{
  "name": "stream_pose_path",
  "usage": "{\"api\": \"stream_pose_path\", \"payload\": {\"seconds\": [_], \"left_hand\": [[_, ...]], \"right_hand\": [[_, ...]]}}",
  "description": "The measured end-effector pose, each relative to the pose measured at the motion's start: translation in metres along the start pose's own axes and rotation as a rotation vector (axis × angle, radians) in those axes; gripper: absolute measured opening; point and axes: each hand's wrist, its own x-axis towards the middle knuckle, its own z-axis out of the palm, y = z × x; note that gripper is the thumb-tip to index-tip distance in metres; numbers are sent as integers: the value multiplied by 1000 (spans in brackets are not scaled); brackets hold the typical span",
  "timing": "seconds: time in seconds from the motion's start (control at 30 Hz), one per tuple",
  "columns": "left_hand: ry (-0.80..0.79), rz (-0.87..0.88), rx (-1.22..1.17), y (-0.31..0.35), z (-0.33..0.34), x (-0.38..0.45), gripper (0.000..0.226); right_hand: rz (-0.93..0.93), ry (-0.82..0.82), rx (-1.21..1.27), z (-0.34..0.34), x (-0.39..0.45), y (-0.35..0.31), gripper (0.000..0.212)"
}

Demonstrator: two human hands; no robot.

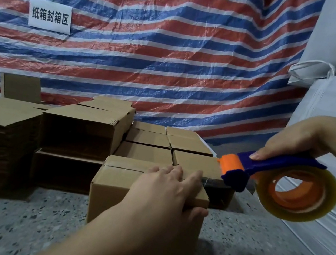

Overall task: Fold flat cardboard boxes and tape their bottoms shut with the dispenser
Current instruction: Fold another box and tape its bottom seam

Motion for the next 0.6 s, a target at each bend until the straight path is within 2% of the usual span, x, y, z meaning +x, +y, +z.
{"api": "stream_pose_path", "payload": {"seconds": [0.13, 0.23, 0.27, 0.33, 0.47, 0.6], "left_hand": [[3, 1, 14, 0, -2, 0, 66], [-21, -3, 29, 2, -5, 2, 61], [-23, 1, 28, 2, -6, 3, 59], [-9, 11, 31, 2, -6, 2, 56], [31, 22, 4, 3, -3, 1, 60], [65, 31, -27, 2, -2, 0, 60]], "right_hand": [[100, 38, -312, 18, 10, -32, 82], [210, 151, -627, 42, 32, -42, 63], [234, 160, -662, 53, 40, -37, 59], [205, 197, -581, 75, 54, -20, 58], [-25, 517, -506, 119, 81, 5, 63], [-101, 719, -302, 171, 106, 10, 58]]}}
